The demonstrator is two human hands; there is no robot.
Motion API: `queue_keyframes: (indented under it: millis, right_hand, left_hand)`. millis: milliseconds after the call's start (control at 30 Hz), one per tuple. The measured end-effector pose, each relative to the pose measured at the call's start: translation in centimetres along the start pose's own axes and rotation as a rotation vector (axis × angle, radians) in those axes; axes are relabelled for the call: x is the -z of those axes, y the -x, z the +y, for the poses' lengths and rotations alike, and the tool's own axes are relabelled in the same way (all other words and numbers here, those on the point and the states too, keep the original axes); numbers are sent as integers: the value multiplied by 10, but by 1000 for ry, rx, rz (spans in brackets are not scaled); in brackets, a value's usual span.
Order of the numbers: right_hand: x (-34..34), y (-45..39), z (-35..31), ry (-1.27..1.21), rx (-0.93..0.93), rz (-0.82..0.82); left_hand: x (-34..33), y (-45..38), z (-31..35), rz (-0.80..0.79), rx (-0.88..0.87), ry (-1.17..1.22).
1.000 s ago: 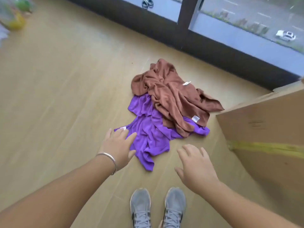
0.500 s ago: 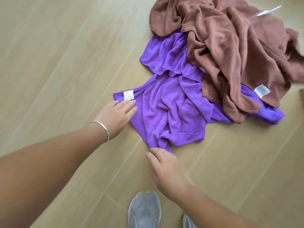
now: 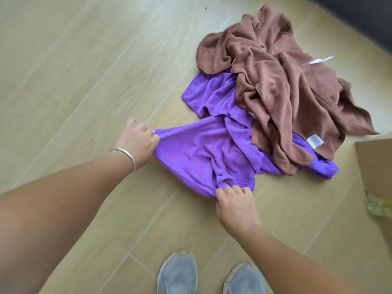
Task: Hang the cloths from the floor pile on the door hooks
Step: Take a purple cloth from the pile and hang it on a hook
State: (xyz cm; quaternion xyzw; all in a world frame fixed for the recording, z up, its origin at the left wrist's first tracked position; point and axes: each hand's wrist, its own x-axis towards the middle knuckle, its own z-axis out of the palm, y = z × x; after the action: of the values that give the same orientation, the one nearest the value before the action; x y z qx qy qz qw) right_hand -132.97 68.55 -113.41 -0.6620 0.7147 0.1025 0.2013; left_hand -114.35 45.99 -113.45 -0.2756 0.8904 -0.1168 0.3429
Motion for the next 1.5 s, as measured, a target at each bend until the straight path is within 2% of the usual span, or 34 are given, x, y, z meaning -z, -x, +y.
queue_keyframes:
  millis: [167, 333, 600, 800, 967, 1067, 1200, 1333, 1500]
  right_hand:
    - [108, 14, 21, 64, 91, 175]
    - [240, 1, 0, 201, 177, 204]
    - [446, -36, -139, 202, 334, 225]
    - [539, -73, -263, 176, 446, 392]
    - [581, -89, -349, 127, 499, 498]
    - [591, -85, -388, 94, 551, 543]
    - [582, -65, -407, 117, 621, 497]
    - [550, -40, -390, 190, 698, 408]
    - [482, -7, -338, 295, 777, 280]
  left_hand:
    - [44, 68, -54, -144, 134, 37]
    - [99, 146, -123, -206, 279, 167]
    - [140, 326, -297, -274, 634, 291]
    - [132, 444, -411, -177, 868, 291]
    - [116, 536, -467, 70, 1029, 361]
    - [108, 580, -474, 152, 1089, 385]
    - [92, 619, -441, 213, 1150, 473]
    - [74, 635, -369, 171, 1173, 571]
    - [67, 626, -245, 91, 1155, 730]
